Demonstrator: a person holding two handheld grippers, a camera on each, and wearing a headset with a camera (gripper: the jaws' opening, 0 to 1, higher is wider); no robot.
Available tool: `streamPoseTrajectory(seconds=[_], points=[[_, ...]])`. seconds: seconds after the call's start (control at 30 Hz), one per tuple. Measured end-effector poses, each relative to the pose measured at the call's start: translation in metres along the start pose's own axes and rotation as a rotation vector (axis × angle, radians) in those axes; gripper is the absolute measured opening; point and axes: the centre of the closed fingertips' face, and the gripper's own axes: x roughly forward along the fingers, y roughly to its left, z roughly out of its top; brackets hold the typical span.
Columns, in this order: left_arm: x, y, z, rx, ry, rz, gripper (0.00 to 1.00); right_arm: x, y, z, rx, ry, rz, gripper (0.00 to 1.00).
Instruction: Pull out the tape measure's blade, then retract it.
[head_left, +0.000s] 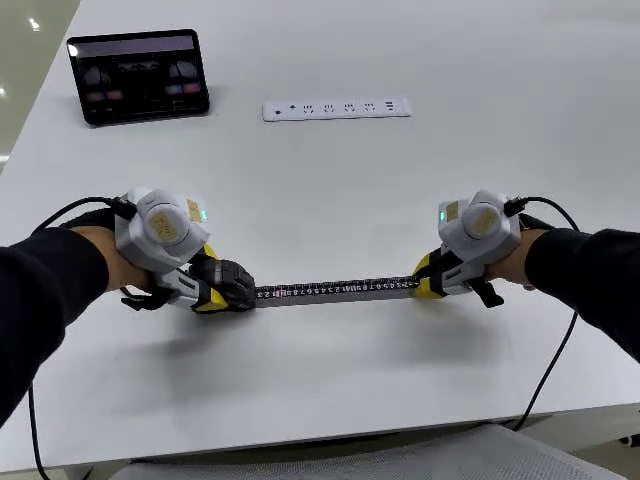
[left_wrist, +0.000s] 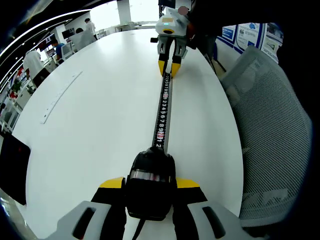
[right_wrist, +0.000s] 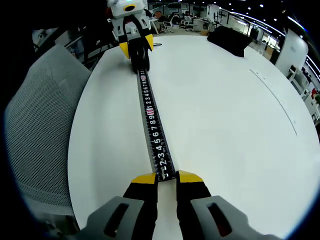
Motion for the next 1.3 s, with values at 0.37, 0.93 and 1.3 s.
streamPoseTrajectory(seconds=[0.37,0.93,1.3], points=[[0.0001,0.0001,-0.0002,-0.002,-0.003,0.002,0.32,0.0004,0.0001,-0.0001,0.007,0.001,0.003,0.08],[0.0,0.0023,0.0007,-0.022,-0.039,0.001,0.32,0.0009,0.0004,0.0012,-0.017,0.017,0.014,0.09],[0.0012,0.0037,0.003,-0.054,-0.103,0.028,0.34,0.0016,0.0002,0.0009,-0.073,0.06,0.004,0.12]])
